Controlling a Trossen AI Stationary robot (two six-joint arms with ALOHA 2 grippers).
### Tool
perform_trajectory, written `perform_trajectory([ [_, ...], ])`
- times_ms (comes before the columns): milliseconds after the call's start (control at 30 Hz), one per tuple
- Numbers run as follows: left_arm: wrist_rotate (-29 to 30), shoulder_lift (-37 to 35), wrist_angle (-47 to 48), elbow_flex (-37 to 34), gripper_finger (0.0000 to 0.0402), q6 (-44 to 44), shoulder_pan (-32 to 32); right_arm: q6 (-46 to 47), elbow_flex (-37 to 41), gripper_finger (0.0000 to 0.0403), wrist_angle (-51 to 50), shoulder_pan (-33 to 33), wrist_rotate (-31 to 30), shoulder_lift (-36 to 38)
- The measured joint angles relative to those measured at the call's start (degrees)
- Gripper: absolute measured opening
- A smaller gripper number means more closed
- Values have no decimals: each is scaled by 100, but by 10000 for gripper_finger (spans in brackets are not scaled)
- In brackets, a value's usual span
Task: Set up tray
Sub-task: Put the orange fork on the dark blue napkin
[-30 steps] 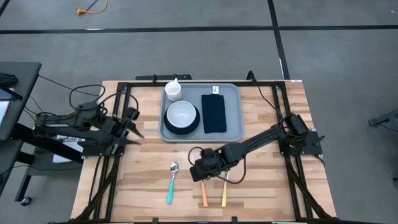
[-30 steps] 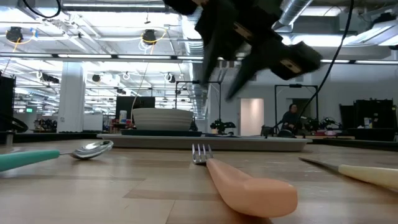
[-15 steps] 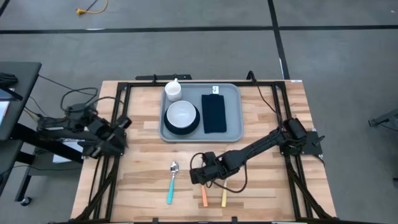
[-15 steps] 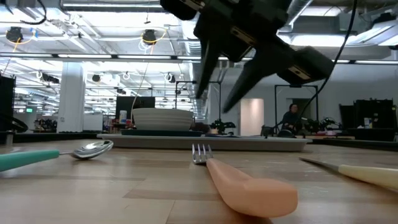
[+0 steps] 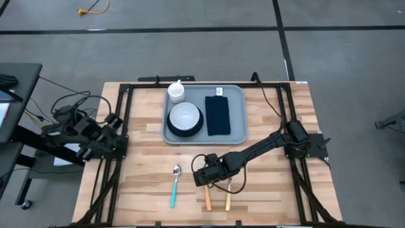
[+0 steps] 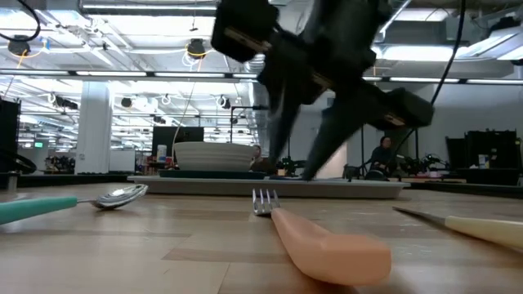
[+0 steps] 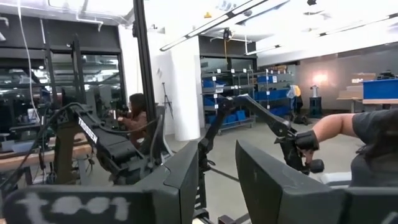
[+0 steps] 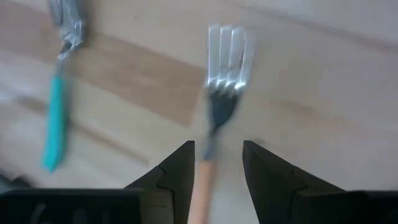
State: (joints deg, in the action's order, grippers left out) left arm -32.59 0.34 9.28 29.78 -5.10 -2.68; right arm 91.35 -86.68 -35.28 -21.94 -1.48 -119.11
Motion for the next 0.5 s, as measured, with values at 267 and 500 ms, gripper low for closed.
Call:
perform_trajectory([
  [267, 28, 2, 21, 0, 98, 48, 0, -475, -240, 127, 242, 72, 226, -515],
  [500, 29, 2, 26, 0, 98, 85, 0, -631, -471, 126, 189, 113, 471, -783],
])
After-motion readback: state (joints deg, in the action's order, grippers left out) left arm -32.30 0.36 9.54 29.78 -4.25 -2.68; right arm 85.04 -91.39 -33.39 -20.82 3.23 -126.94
